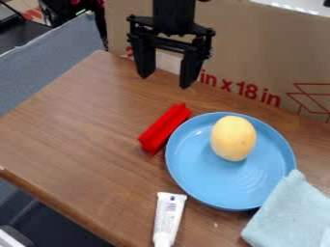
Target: Move the red object to the left side of the table
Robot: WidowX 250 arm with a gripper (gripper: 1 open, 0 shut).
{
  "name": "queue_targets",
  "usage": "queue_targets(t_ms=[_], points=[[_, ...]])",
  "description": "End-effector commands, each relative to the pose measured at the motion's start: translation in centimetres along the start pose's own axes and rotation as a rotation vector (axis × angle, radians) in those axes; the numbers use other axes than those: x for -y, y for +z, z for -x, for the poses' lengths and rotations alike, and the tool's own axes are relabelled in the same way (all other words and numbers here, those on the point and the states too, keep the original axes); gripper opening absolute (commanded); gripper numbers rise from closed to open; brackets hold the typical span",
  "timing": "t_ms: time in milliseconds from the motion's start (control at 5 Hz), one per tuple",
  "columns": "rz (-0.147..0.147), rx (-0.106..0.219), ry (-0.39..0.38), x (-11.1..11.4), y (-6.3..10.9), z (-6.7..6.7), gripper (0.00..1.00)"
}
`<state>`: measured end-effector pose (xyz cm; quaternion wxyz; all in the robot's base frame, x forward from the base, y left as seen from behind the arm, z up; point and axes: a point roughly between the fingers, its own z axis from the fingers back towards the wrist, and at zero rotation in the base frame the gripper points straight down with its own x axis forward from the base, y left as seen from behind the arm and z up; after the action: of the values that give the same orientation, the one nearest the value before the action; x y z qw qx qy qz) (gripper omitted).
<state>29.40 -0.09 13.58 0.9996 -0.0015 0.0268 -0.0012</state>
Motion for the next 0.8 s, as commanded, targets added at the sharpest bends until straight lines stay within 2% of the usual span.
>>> queue_targets(t_ms=[0, 200, 400, 600], points=[[0.01, 0.02, -0.017, -0.2, -2.0, -1.4, 1.0], [0.011, 0.036, -0.029, -0.7, -4.0, -1.2, 1.0], [0.012, 0.026, -0.036, -2.3, -4.7, -1.1, 1.0], [0.017, 0.008, -0.027, -2.6, -5.0, -0.5, 1.0]])
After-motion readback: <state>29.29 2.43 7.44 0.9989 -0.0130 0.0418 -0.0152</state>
